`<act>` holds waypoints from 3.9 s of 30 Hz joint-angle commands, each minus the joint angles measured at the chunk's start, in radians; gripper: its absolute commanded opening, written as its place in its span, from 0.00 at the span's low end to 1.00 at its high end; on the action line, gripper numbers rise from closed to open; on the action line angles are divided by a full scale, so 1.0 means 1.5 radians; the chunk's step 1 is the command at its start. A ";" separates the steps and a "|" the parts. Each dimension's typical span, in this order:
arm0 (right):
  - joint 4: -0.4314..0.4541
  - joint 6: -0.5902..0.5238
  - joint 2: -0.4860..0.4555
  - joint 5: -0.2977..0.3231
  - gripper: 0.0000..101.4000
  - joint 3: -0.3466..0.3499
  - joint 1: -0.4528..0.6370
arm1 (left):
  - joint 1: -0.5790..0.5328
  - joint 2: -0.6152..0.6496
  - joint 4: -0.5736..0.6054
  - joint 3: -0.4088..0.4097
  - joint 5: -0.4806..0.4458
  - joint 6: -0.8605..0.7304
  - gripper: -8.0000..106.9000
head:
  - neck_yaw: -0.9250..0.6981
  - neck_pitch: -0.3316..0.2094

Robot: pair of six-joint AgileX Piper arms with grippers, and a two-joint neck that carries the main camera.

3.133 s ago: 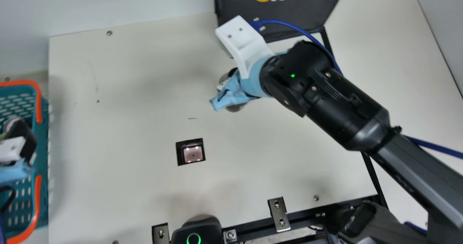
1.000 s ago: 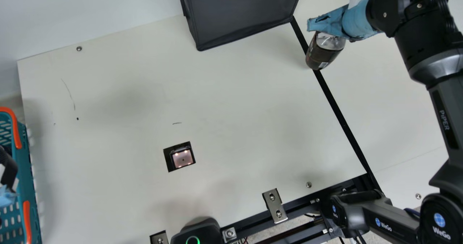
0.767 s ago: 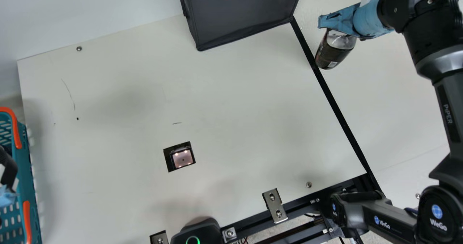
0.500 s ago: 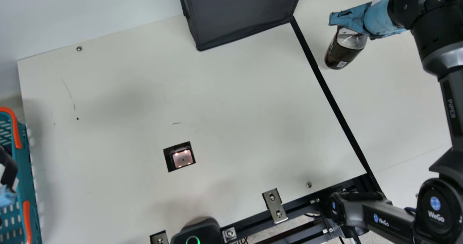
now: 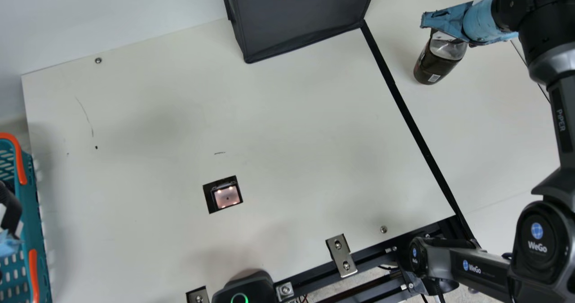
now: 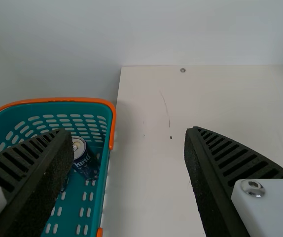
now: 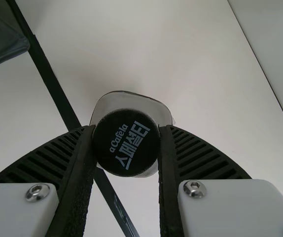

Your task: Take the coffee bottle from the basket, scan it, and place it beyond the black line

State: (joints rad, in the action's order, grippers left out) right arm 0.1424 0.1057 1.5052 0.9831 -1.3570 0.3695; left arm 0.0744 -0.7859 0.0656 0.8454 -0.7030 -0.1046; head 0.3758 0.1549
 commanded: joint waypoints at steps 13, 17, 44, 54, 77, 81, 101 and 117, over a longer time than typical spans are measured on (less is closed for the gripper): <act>-0.013 -0.003 0.001 -0.058 0.00 0.039 0.006 | 0.000 0.000 0.000 0.000 0.000 0.000 0.85 | 0.001 -0.011; -0.018 -0.003 0.002 -0.064 0.00 0.044 0.007 | 0.000 0.000 0.000 0.000 0.000 0.000 0.85 | 0.001 -0.011; -0.024 -0.005 0.006 -0.056 0.63 0.033 0.005 | 0.000 0.000 0.000 0.000 0.000 0.000 0.85 | 0.001 -0.011; -0.029 -0.008 0.008 -0.046 0.90 0.008 0.003 | 0.000 0.000 0.000 0.000 0.000 0.000 0.85 | 0.001 -0.011; -0.086 -0.032 -0.045 -0.025 0.90 -0.036 -0.082 | 0.000 0.000 0.000 0.000 0.000 0.000 0.85 | 0.001 -0.011; -0.093 -0.032 -0.065 -0.038 0.90 -0.022 -0.107 | 0.000 0.000 0.000 0.000 0.000 0.000 0.85 | 0.001 -0.011; -0.099 -0.037 -0.193 -0.132 0.90 0.080 -0.226 | 0.000 0.000 0.000 0.000 0.000 0.000 0.85 | 0.001 -0.011; -0.052 -0.012 -0.295 -0.118 0.90 0.125 -0.285 | -0.002 0.001 -0.001 0.008 -0.012 0.001 0.85 | -0.015 -0.011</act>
State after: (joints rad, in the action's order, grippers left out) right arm 0.0708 0.0982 1.0658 0.7903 -1.1642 -0.0656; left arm 0.0744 -0.7859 0.0656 0.8454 -0.7030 -0.1046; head 0.3743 0.1549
